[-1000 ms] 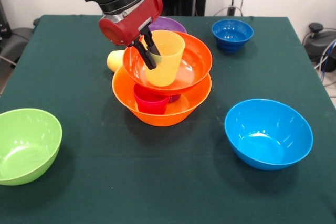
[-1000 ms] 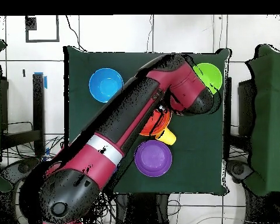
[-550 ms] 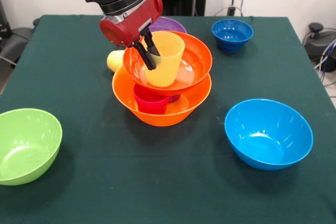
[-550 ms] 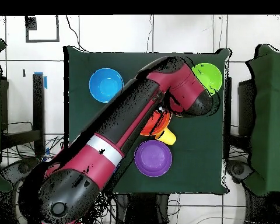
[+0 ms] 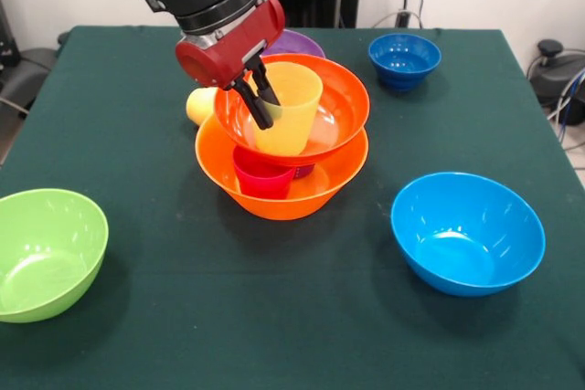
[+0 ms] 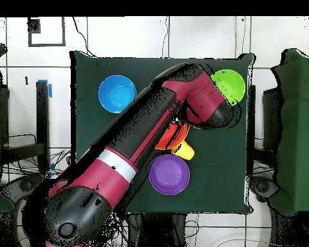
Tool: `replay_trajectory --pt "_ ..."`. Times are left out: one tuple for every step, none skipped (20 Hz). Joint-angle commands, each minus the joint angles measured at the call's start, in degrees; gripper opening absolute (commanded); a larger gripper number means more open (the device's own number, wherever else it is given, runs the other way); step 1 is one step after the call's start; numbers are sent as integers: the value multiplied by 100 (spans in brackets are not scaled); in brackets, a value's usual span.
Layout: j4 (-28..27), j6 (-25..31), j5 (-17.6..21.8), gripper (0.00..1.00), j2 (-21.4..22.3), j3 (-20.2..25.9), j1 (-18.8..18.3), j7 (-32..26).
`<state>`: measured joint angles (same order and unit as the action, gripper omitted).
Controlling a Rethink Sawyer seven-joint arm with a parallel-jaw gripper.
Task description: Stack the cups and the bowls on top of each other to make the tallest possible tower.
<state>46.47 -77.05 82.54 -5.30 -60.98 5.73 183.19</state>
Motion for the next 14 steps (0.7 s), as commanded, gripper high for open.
replay_trajectory --pt "330 667 -447 0 72 1006 109 -1337" --pt "328 669 -439 0 72 997 117 -1307" --pt "327 667 -438 0 71 997 119 -1294" --pt "336 668 -441 0 73 1000 122 -1296" --pt "346 670 -443 0 75 1003 125 -1298" --pt "355 677 -445 0 78 1004 126 -1312" --pt "362 665 -434 0 84 995 130 -1304" --pt "373 663 -431 0 90 991 137 -1301" --pt "394 654 -427 0 99 987 143 -1302" --pt "412 655 -426 0 108 983 153 -1308" --pt "430 653 -422 0 115 979 157 -1315" --pt "441 659 -422 0 116 979 159 -1331" --pt "460 657 -426 0 123 985 159 -1349" --pt "468 657 -427 0 122 987 158 -1357"
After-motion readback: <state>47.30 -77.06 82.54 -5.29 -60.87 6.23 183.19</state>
